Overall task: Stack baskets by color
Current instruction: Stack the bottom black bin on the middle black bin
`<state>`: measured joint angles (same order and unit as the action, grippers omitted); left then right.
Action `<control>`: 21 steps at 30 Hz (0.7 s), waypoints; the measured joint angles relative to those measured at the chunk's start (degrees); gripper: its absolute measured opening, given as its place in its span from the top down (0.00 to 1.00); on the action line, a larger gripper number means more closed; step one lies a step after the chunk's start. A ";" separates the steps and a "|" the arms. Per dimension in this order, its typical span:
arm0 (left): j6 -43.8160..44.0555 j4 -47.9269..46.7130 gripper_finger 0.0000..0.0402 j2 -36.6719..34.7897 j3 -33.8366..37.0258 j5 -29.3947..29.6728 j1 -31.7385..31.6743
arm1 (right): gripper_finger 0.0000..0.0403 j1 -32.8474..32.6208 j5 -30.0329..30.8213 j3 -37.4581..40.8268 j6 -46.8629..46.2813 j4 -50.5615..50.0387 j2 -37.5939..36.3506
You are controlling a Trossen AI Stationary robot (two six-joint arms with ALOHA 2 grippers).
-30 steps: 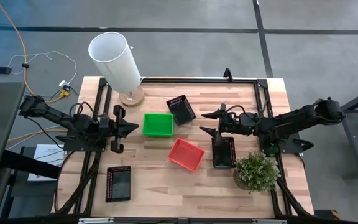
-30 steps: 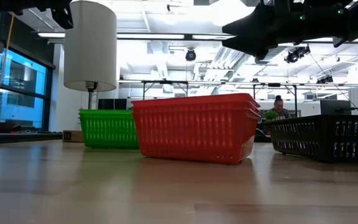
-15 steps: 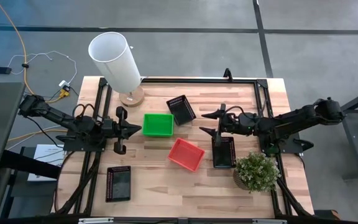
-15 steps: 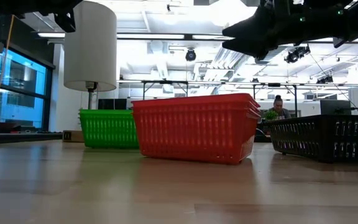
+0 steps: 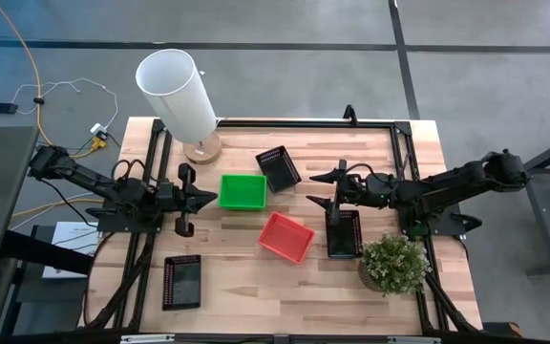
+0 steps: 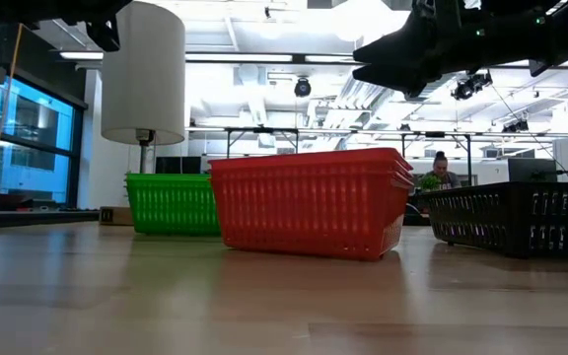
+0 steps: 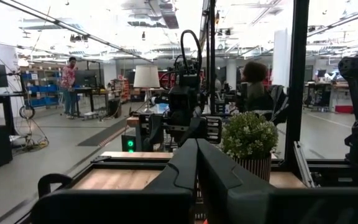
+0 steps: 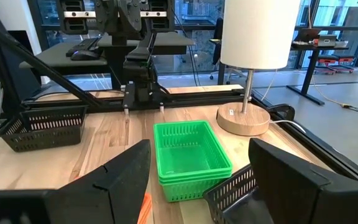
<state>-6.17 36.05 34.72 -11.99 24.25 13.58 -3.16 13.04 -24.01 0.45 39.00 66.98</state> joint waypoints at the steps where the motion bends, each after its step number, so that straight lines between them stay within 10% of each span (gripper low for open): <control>1: 0.00 0.02 1.00 0.00 0.00 0.03 0.00 | 0.36 0.00 0.00 0.00 0.00 0.00 0.00; 21: -2.95 -0.20 0.99 1.26 -1.04 1.05 0.20 | 0.36 0.00 0.00 0.00 0.00 -0.24 0.00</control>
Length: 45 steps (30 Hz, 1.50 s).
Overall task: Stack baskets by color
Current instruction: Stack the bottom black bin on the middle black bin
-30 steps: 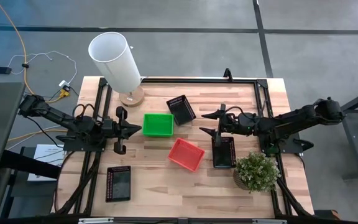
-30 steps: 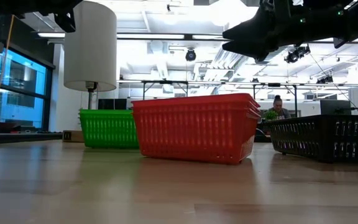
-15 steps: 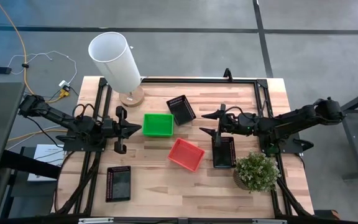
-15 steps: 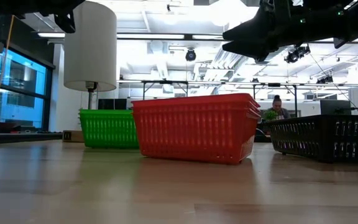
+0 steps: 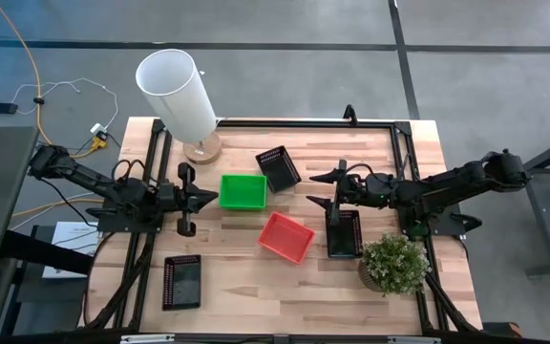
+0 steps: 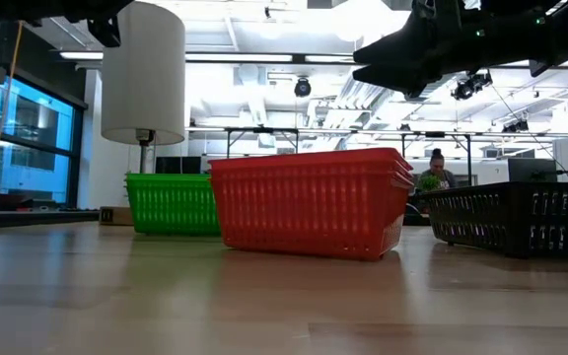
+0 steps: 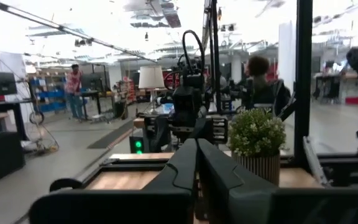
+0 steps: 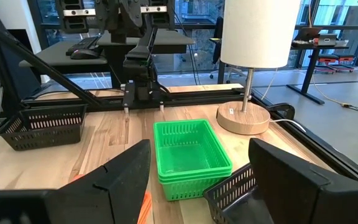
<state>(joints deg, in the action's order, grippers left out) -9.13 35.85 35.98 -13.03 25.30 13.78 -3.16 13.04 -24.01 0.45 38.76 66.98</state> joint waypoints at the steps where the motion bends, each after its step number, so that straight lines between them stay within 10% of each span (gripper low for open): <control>1: -0.51 -0.02 0.98 0.92 -0.53 0.38 0.40 | 0.36 0.02 0.00 0.00 0.00 0.00 0.00; 11: -2.87 -18.90 0.66 15.92 -16.45 7.74 6.00 | 0.36 0.00 -0.15 0.00 -0.37 -0.02 0.02; 22: 32.55 -74.73 0.38 31.31 -43.87 -2.60 13.18 | 0.36 0.00 -2.56 0.00 -0.47 -0.44 0.02; 33: 56.38 -86.24 0.37 43.65 -43.57 -9.86 24.23 | 0.36 0.00 -2.56 0.00 -3.09 -2.95 0.02; 45: 63.00 -99.58 0.37 50.78 -43.55 -10.34 29.46 | 0.36 0.00 -2.55 0.00 -4.11 -4.08 0.20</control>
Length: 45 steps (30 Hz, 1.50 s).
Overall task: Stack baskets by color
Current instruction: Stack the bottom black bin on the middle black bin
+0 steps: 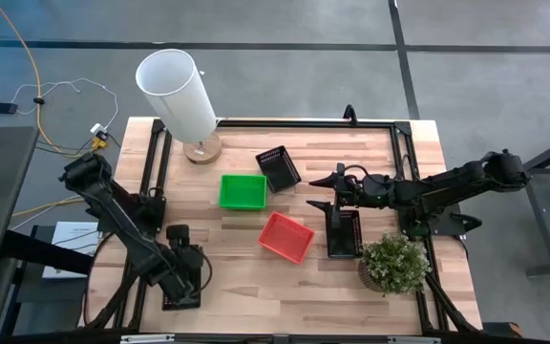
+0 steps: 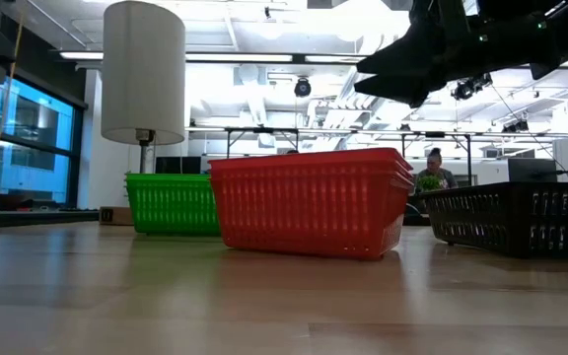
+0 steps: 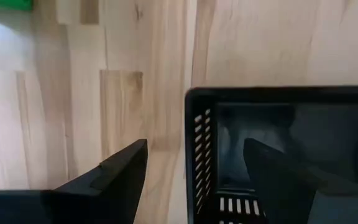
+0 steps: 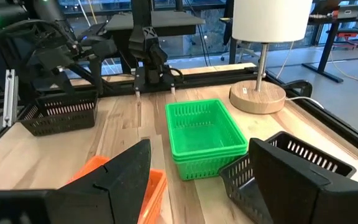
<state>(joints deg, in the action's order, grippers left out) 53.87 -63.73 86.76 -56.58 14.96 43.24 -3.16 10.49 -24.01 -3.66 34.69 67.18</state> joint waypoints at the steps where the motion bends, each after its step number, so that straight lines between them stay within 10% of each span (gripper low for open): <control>1: -0.01 0.06 0.37 0.47 0.00 -0.34 0.00 | 0.36 0.00 0.02 0.00 -0.02 -0.14 0.00; 28: -5.14 11.03 0.39 2.49 8.96 -8.02 -3.91 | 0.36 0.00 0.04 0.00 -0.46 -1.45 0.00; 45: -7.11 11.09 0.98 2.27 8.92 -13.36 -4.35 | 0.36 0.00 0.06 0.00 -0.44 -1.48 0.00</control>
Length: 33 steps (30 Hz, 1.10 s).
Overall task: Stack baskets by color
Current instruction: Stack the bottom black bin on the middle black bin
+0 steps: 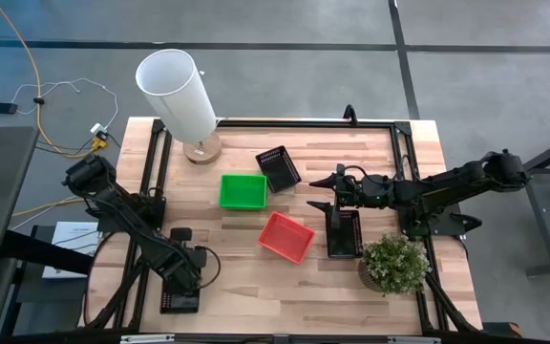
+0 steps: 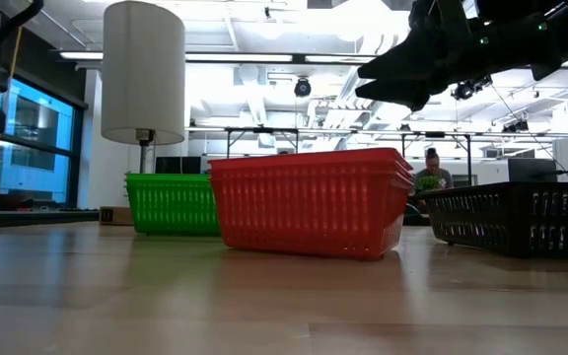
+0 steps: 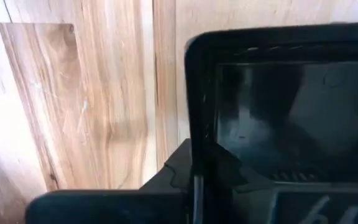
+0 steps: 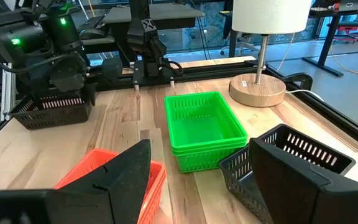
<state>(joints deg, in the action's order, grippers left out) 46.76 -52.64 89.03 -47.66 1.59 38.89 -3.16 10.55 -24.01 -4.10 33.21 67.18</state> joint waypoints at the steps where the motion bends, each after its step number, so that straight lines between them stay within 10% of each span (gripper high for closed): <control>1: 0.01 -0.04 0.98 -0.29 0.00 -0.08 -0.14 | 0.36 0.00 0.00 0.00 0.00 0.00 0.00; 11: -0.02 -4.41 1.00 -8.60 -7.28 2.44 -2.24 | 0.36 0.00 0.00 0.00 0.00 -0.08 0.00; 17: -2.72 -14.38 1.00 -14.39 -20.38 14.95 -5.22 | 0.36 0.00 -0.03 0.00 0.02 0.40 0.00; 26: -31.13 -15.91 1.00 -12.69 -39.82 32.05 -19.61 | 0.36 0.00 -5.59 0.00 1.37 7.29 -0.02; 33: -44.60 -11.35 1.00 -9.53 -44.78 29.67 -35.85 | 0.36 -0.15 -18.74 0.00 4.28 15.15 -0.24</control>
<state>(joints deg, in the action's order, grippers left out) 2.17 -64.00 79.50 -92.44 31.27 3.04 -3.31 -8.19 -24.01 0.18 48.37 66.94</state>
